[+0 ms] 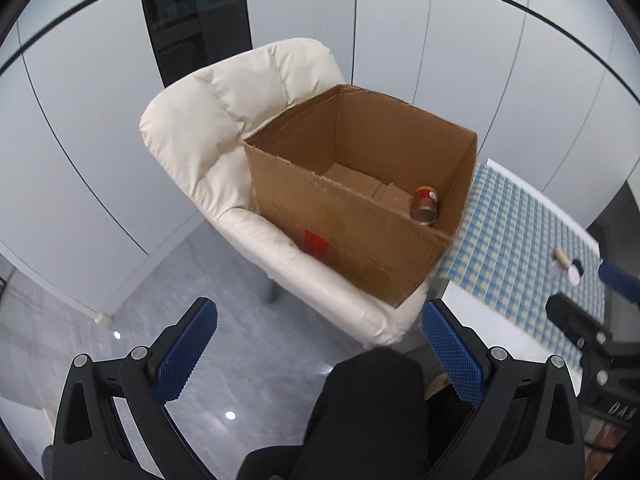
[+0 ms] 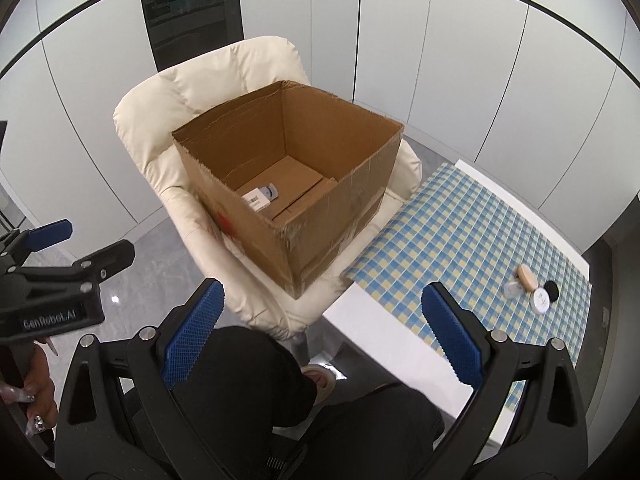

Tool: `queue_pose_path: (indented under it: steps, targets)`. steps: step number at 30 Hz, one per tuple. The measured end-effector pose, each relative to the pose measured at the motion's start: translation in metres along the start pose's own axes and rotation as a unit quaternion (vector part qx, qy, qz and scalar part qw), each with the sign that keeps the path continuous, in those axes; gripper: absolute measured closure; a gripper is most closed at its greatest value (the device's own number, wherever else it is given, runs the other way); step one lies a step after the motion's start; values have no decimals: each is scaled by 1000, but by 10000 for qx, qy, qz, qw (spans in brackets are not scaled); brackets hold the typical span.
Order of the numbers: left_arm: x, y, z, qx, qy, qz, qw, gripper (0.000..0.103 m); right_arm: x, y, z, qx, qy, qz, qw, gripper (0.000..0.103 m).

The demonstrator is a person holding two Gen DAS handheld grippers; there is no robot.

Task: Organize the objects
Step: 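Pull both open tools back up from the cardboard box, then move both open tools from the box toward the checked table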

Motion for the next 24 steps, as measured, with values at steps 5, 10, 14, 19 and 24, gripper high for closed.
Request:
queue_pose_path:
  steps: [5, 10, 14, 19, 24]
  targets:
    - [0, 9, 21, 52, 145, -55, 9999, 1, 10, 5, 19, 43, 11, 4, 10000, 2]
    - [6, 17, 36, -99, 70, -281, 9995, 1, 25, 5, 34, -174, -151, 9, 9997, 2]
    - [14, 19, 47, -73, 32, -231, 9997, 1, 35, 4, 44, -307, -204, 2, 9993, 2]
    - [18, 16, 59, -3, 136, -61, 9999, 1, 35, 5, 57, -300, -123, 120, 9994, 2]
    - [24, 13, 61, 36, 118, -9, 9999, 1, 32, 4, 70, -310, 3, 167, 9994, 2]
Point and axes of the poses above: each gripper's, at about its wrist camera, not at the fingertips, and x roughly against the way its jaws point, y to its left, z to its underside, the point moved 9 cm from there along -x, roughly the way its jaws point, and after that the axes turned 13 degrees about -z, right-handed, at the moved point
